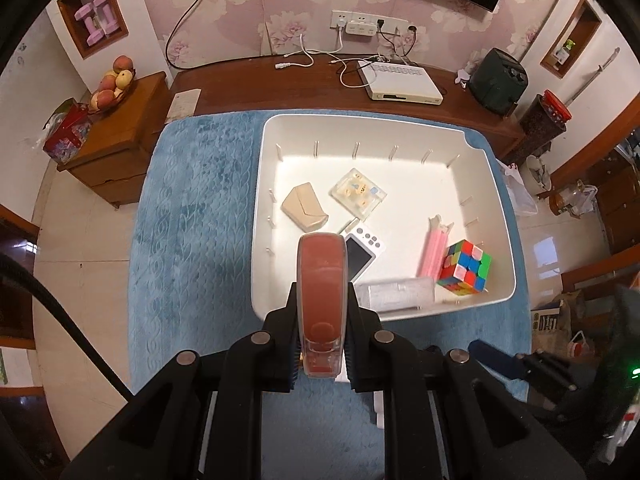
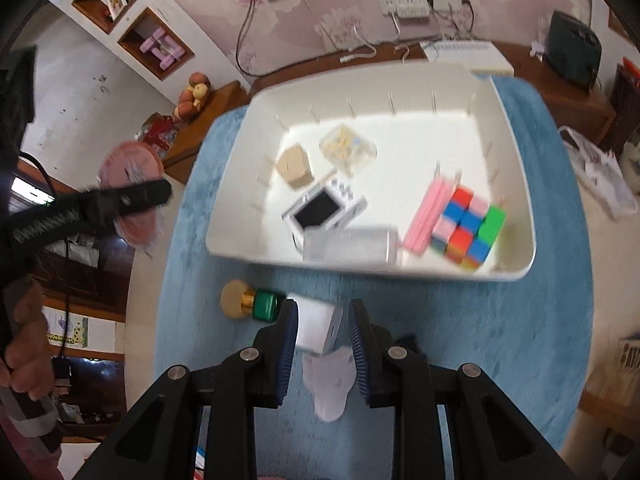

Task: Organize rigid objects

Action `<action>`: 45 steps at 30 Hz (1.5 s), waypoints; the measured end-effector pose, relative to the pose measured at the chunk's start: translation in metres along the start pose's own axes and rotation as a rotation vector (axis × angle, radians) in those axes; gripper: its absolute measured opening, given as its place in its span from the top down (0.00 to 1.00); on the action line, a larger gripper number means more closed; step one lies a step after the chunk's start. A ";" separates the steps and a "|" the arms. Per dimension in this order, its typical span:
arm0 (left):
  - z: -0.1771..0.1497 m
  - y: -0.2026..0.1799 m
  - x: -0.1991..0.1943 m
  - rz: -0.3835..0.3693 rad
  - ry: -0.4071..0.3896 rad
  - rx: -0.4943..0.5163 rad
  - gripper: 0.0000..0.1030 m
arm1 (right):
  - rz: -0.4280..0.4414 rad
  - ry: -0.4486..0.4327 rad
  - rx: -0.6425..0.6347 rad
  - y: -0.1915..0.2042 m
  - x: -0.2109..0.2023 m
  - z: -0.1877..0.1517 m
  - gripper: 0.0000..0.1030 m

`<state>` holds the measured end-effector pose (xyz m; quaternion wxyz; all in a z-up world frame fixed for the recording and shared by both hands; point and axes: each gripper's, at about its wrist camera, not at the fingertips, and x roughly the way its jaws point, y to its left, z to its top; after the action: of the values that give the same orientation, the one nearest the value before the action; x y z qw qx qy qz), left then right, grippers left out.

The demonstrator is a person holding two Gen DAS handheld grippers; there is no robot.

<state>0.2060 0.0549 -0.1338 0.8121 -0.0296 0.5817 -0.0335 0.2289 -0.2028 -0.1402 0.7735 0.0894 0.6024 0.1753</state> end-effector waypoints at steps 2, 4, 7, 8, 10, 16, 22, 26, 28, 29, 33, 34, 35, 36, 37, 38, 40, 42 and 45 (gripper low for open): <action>-0.002 0.002 -0.001 -0.002 -0.005 0.006 0.82 | 0.008 0.019 0.021 -0.001 0.004 -0.007 0.69; -0.004 0.003 -0.001 -0.009 -0.016 0.014 0.82 | 0.016 0.038 0.044 -0.001 0.008 -0.016 0.69; -0.005 0.007 -0.001 -0.036 -0.056 0.015 0.82 | 0.008 0.052 0.067 -0.003 0.015 -0.027 0.64; -0.004 0.008 -0.001 -0.052 -0.076 0.012 0.82 | 0.005 0.056 0.075 -0.004 0.017 -0.030 0.62; -0.001 0.011 0.003 -0.070 -0.120 0.008 0.82 | 0.000 0.067 0.100 -0.006 0.023 -0.037 0.61; 0.011 0.020 0.013 -0.129 -0.200 -0.029 0.77 | 0.014 0.094 0.179 -0.016 0.040 -0.050 0.57; 0.016 0.026 0.019 -0.156 -0.191 -0.062 0.66 | 0.022 0.116 0.225 -0.019 0.047 -0.054 0.56; 0.014 0.028 0.017 -0.150 -0.190 -0.051 0.61 | 0.018 0.107 0.227 -0.019 0.045 -0.053 0.49; 0.012 0.031 0.016 -0.143 -0.181 -0.046 0.51 | 0.019 0.104 0.228 -0.019 0.045 -0.053 0.44; 0.010 0.032 0.015 -0.138 -0.174 -0.050 0.42 | 0.021 0.103 0.230 -0.019 0.046 -0.054 0.43; 0.003 0.043 0.015 -0.128 -0.150 -0.063 0.33 | 0.033 0.109 0.247 -0.019 0.049 -0.055 0.36; 0.002 0.046 0.016 -0.126 -0.142 -0.065 0.32 | 0.035 0.112 0.250 -0.018 0.050 -0.055 0.34; 0.000 0.049 0.016 -0.125 -0.131 -0.071 0.31 | 0.039 0.113 0.252 -0.018 0.050 -0.056 0.33; -0.002 0.052 0.016 -0.125 -0.126 -0.075 0.29 | 0.041 0.114 0.254 -0.017 0.051 -0.056 0.32; -0.004 0.054 0.017 -0.123 -0.119 -0.079 0.28 | 0.045 0.115 0.258 -0.017 0.052 -0.056 0.30; -0.006 0.057 0.017 -0.117 -0.110 -0.081 0.26 | 0.049 0.115 0.262 -0.016 0.052 -0.057 0.29; -0.011 0.061 0.018 -0.104 -0.095 -0.080 0.25 | 0.060 0.117 0.274 -0.015 0.054 -0.059 0.26; -0.016 0.064 0.018 -0.096 -0.081 -0.081 0.25 | 0.067 0.124 0.282 -0.015 0.056 -0.060 0.25; -0.026 0.070 0.017 -0.089 -0.067 -0.088 0.25 | 0.087 0.136 0.295 -0.016 0.058 -0.063 0.25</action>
<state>0.1882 0.1224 -0.1640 0.8268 -0.0923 0.5532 -0.0427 0.1834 -0.2004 -0.2140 0.7010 0.2158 0.6683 0.1237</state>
